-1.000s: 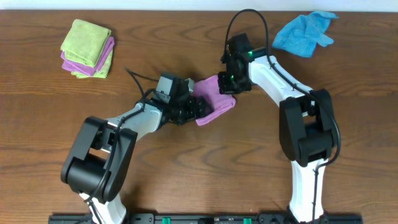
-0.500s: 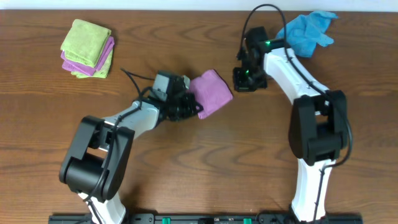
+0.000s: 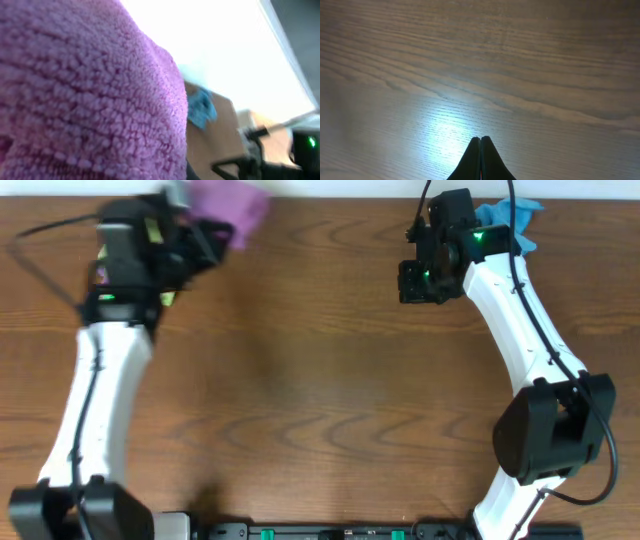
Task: Fold the cloth
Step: 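Carry the pink cloth with the left gripper onto the top-left cloth stack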
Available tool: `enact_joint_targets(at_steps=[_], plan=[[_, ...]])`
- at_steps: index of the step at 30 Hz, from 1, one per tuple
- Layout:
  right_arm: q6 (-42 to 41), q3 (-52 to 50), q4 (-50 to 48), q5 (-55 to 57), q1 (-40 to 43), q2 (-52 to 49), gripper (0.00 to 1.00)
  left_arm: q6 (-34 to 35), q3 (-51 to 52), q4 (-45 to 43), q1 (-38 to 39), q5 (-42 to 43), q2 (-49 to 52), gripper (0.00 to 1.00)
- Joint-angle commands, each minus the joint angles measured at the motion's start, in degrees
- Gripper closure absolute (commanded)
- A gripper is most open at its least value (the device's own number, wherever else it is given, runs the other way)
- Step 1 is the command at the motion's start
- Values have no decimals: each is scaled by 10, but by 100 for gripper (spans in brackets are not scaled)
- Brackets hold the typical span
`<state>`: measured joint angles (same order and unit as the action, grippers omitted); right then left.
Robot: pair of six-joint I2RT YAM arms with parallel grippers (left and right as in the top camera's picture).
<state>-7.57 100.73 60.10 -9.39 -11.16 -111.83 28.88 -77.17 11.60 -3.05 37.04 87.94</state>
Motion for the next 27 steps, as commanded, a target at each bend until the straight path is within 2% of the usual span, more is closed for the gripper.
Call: enact_joint_targets(at_steps=[1,7,12,17,21,27], plan=[[10,6,4,3,2,6,99,-70,-18,30,-60,-19,-3,94],[10,6,8,3,2,6,99,-130,-18,41,-123,-17,23,94],[10,6,16,3,2,6,99,-183,-18,24,-131,-39,67,94],[16,6,39,3,2,6,99,-213,-22,-35,-131,-47,129,94],[21,6,60,3,2,6,99,-232,-56,-70,-132,-57,181,94],[21,6,78,3,0,6,99,-250,-137,-71,-138,-55,240,94]])
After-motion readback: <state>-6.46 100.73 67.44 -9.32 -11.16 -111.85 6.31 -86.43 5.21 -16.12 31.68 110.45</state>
